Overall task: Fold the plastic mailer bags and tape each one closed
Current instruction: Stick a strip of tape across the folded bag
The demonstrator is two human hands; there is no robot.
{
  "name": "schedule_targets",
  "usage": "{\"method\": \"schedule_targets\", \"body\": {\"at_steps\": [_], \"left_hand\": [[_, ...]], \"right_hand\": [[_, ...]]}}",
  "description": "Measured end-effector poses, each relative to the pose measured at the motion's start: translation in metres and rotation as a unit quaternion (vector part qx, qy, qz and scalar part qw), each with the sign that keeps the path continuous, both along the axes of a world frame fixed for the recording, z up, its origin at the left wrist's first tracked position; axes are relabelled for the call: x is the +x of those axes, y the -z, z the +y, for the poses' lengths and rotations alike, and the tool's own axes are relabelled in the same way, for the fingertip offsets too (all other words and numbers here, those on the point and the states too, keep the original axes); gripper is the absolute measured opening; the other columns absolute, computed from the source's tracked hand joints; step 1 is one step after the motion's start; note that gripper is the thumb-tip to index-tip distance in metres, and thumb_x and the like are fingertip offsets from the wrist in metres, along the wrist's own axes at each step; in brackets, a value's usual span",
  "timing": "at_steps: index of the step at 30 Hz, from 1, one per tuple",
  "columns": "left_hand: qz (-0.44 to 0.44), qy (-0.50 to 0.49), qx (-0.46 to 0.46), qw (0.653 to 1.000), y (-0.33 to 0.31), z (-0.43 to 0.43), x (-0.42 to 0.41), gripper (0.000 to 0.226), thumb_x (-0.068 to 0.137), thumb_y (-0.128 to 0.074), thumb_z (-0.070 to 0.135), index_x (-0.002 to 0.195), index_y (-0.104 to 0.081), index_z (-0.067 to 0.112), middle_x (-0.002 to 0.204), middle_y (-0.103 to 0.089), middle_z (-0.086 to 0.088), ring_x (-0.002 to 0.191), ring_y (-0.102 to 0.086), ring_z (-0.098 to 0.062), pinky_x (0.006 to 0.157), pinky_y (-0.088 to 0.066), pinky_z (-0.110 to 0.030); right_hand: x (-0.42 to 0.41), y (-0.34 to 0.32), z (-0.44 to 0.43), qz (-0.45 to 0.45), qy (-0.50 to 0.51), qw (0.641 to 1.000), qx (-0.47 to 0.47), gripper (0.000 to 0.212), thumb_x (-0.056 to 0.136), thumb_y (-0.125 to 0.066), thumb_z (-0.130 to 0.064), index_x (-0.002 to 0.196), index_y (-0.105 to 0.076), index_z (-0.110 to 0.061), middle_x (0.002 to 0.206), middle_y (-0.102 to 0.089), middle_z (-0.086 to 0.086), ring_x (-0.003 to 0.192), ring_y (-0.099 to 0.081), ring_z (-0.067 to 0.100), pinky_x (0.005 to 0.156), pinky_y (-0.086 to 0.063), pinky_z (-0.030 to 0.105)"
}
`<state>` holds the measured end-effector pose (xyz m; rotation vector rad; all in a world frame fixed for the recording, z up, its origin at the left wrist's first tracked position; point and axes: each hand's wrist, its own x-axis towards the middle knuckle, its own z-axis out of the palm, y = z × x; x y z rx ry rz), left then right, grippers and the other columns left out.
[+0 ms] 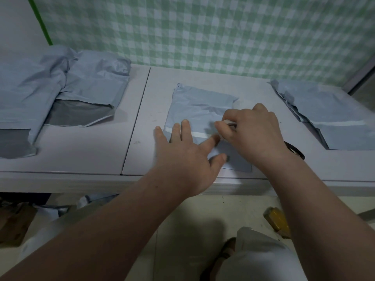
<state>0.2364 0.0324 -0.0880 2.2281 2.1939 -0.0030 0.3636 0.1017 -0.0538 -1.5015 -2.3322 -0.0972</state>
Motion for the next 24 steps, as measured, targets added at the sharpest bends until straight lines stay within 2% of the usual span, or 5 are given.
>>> {"method": "schedule_targets", "body": {"at_steps": [3, 7, 17, 20, 24], "left_hand": [[-0.005, -0.013, -0.007, 1.000, -0.001, -0.004, -0.012, 0.065, 0.085, 0.002, 0.065, 0.147, 0.002, 0.045, 0.158, 0.004, -0.016, 0.146, 0.002, -0.028, 0.112, 0.002, -0.061], [-0.035, -0.050, -0.002, 0.998, -0.003, -0.011, -0.036, 0.070, 0.086, -0.001, 0.064, 0.149, -0.006, 0.035, 0.159, -0.003, -0.007, 0.146, -0.002, -0.026, 0.114, 0.001, -0.056], [0.029, -0.086, 0.056, 0.994, -0.010, -0.008, -0.031, 0.070, 0.095, -0.014, 0.053, 0.147, -0.016, 0.007, 0.158, -0.006, -0.011, 0.146, -0.003, -0.027, 0.114, -0.001, -0.054], [-0.032, 0.034, 0.072, 0.996, -0.013, 0.003, -0.011, 0.061, 0.098, -0.025, 0.040, 0.149, -0.012, 0.009, 0.157, -0.011, -0.011, 0.144, -0.011, -0.024, 0.116, -0.007, -0.045], [-0.213, 0.118, 0.054, 0.969, -0.010, 0.014, 0.007, 0.040, 0.095, -0.039, 0.024, 0.133, -0.046, 0.015, 0.132, -0.047, -0.002, 0.114, -0.045, -0.019, 0.105, -0.028, -0.032]], "right_hand": [[-0.002, 0.003, -0.001, -0.005, 0.017, 1.000, 0.018, 0.021, 0.091, -0.042, -0.040, 0.077, -0.050, -0.027, 0.060, -0.042, -0.004, 0.082, -0.031, 0.020, 0.071, -0.024, 0.032], [-0.003, 0.005, -0.001, -0.009, 0.025, 0.999, 0.021, 0.021, 0.092, -0.039, -0.039, 0.078, -0.049, -0.025, 0.064, -0.047, -0.001, 0.082, -0.030, 0.021, 0.071, -0.024, 0.032], [-0.003, 0.004, -0.003, 0.013, 0.026, 0.999, -0.016, 0.022, 0.093, -0.039, -0.038, 0.081, -0.052, -0.024, 0.071, -0.054, 0.000, 0.085, -0.032, 0.022, 0.072, -0.028, 0.033], [-0.003, 0.004, -0.002, 0.008, 0.025, 1.000, -0.017, 0.022, 0.093, -0.039, -0.040, 0.083, -0.051, -0.024, 0.075, -0.055, 0.001, 0.086, -0.033, 0.022, 0.072, -0.028, 0.034], [0.002, 0.007, 0.000, 0.034, 0.022, 0.999, -0.020, 0.028, 0.093, -0.041, -0.045, 0.084, -0.055, -0.022, 0.080, -0.062, 0.002, 0.086, -0.036, 0.023, 0.072, -0.028, 0.034]]}}
